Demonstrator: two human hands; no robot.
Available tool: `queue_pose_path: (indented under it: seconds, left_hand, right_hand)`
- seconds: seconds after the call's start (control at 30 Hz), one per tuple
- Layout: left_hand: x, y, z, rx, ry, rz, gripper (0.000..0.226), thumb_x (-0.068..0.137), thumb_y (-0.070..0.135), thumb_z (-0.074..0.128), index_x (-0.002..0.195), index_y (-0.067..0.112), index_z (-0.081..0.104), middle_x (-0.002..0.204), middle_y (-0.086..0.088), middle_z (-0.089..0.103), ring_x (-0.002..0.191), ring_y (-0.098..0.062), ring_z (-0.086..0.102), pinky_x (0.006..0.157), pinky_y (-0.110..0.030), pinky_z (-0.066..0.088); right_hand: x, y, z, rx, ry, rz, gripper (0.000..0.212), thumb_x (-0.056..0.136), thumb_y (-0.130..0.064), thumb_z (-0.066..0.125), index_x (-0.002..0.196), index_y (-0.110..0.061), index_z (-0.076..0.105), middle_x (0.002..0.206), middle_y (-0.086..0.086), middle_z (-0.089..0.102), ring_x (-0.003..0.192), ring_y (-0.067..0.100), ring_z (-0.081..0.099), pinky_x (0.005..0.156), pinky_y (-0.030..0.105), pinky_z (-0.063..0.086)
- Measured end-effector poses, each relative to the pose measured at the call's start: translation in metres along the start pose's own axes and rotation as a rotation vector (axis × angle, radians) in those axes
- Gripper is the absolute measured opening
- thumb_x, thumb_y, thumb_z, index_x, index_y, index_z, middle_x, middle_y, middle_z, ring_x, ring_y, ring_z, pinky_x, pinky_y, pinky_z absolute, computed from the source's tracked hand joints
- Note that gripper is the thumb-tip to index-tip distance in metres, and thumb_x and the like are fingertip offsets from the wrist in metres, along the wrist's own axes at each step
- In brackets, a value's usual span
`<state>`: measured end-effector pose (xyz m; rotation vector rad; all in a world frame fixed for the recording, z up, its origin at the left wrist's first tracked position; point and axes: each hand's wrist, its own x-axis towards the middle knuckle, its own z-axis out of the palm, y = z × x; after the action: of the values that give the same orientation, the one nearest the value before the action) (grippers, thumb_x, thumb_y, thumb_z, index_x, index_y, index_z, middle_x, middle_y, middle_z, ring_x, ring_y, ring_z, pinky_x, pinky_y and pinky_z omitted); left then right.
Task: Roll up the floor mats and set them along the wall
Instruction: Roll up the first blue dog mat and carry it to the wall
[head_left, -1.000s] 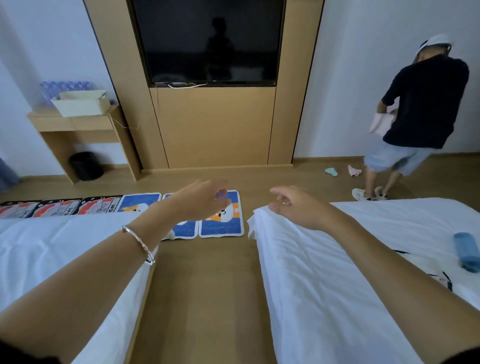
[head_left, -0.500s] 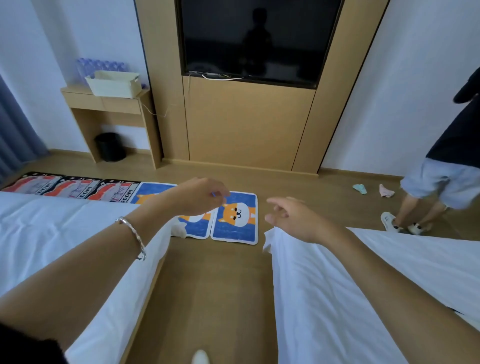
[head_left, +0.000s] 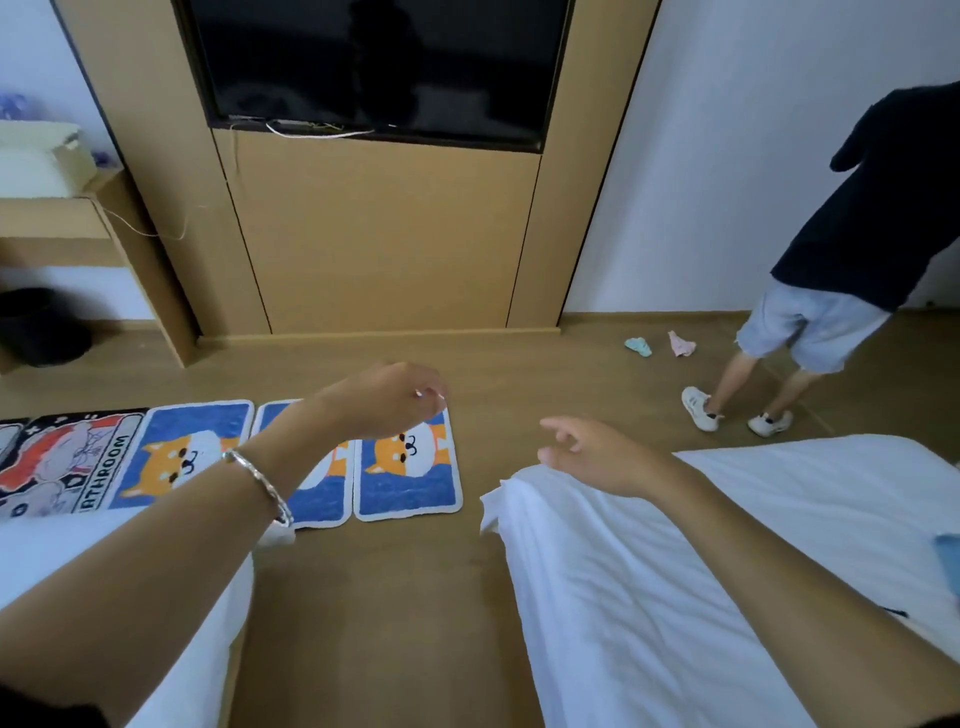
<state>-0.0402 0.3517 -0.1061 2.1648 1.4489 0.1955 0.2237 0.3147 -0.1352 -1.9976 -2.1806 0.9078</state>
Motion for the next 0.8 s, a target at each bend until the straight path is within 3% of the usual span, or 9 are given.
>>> queue_pose_path:
  seconds: [0.2,0.4,0.57,0.67,0.8]
  left_hand:
    - [0.071,-0.014,-0.005,-0.033,-0.029,0.025,0.027,0.097,0.024,0.044,0.116,0.021,0.063,0.111,0.007,0.062,0.101,-0.012,0.057,0.082,-0.025,0.044]
    - [0.140,-0.055,-0.019,0.033,-0.053,-0.067,0.028,0.097,0.029,0.044,0.119,0.028,0.060,0.113,0.010,0.059,0.096,-0.006,0.051,0.080,-0.022,0.036]
    - [0.203,-0.106,-0.061,0.054,0.058,-0.259,0.028,0.099,0.028,0.042,0.120,0.026,0.060,0.117,0.006,0.062,0.092,-0.007,0.051,0.079,-0.021,0.037]
    - [0.229,-0.126,-0.071,0.035,0.077,-0.374,0.027,0.099,0.026,0.043,0.121,0.025,0.059,0.113,0.007,0.061,0.084,-0.003,0.051,0.071,-0.016,0.037]
    - [0.259,-0.156,-0.059,-0.045,0.055,-0.475,0.029,0.098,0.026,0.044,0.122,0.025,0.059,0.113,0.007,0.060,0.093,-0.005,0.049,0.079,-0.018,0.033]
  right_hand:
    - [0.068,0.014,-0.031,0.029,0.050,0.020,0.054,0.092,-0.050,0.049,0.142,-0.033,0.038,0.131,-0.007,0.049,0.115,0.012,0.052,0.101,0.040,0.043]
    - [0.184,0.010,-0.047,0.033,-0.019,-0.080,0.054,0.094,-0.048,0.047,0.145,-0.033,0.034,0.139,-0.006,0.046,0.123,0.014,0.049,0.101,0.038,0.041]
    - [0.316,-0.010,-0.071,0.061,-0.074,-0.226,0.050,0.096,-0.045,0.046,0.143,-0.027,0.039,0.131,-0.004,0.051,0.118,0.014,0.051,0.098,0.034,0.043]
    - [0.374,-0.018,-0.073,0.043,-0.169,-0.270,0.050,0.096,-0.043,0.047,0.142,-0.025,0.041,0.131,-0.004,0.051,0.117,0.015,0.052,0.096,0.031,0.041]
    - [0.434,-0.027,-0.061,0.035,-0.267,-0.274,0.048,0.097,-0.041,0.047,0.141,-0.024,0.042,0.128,-0.004,0.051,0.112,0.015,0.053,0.092,0.029,0.041]
